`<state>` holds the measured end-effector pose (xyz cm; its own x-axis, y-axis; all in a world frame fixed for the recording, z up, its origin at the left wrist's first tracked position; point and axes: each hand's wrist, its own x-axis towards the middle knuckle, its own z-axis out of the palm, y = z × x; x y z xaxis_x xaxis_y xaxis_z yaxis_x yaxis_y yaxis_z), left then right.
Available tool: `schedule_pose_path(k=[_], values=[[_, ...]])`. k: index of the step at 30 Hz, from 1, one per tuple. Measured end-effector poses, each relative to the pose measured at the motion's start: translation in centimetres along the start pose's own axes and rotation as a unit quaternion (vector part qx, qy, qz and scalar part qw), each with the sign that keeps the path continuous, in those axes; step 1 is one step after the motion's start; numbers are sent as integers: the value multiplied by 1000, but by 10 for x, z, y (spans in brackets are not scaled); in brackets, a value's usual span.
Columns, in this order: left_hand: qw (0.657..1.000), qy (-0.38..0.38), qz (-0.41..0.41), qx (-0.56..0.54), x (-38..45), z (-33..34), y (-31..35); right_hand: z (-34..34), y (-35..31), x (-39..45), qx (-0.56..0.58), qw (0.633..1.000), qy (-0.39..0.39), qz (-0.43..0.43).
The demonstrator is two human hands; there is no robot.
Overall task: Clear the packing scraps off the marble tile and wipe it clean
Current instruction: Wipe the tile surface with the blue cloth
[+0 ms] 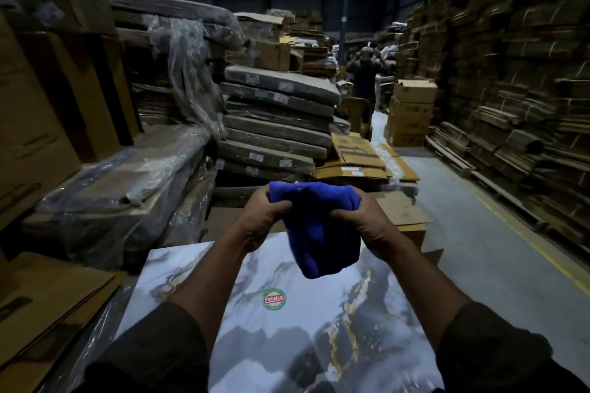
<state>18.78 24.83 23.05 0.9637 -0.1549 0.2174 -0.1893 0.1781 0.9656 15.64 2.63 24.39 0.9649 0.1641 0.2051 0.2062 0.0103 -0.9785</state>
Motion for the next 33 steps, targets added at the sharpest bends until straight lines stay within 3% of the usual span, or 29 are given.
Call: schedule_pose_path(k=[6, 11, 14, 17, 19, 23, 27, 30, 33], values=[[999, -31, 10, 23, 1, 12, 1, -22, -8, -8, -31, 998, 47, -2], [998, -6, 21, 55, 3, 24, 5, -43, -10, -16, -2, 998, 65, 18], [995, -49, 18, 83, 0, 39, 5, -42, -11, -15, -120, 976, 180, 9], [982, 3, 38, 187, -1, 66, -1, -25, -14, -16, -250, 929, 270, -42], [972, 68, 30, 224, 0, 82, -3, -9, -15, -21, -280, 914, 273, -109], [983, 76, 26, 164, -1, 99, 5, 16, -15, -28, -315, 888, 256, -215], [981, 85, 71, 158, 3, 92, 20, 3, -26, -25, -305, 890, 286, -182], [978, 26, 65, 198, 6, 73, 28, -22, -33, -22, -275, 911, 269, -147], [963, -86, 69, 247, 12, 65, 34, -41, -39, -20, -251, 943, 187, -115]])
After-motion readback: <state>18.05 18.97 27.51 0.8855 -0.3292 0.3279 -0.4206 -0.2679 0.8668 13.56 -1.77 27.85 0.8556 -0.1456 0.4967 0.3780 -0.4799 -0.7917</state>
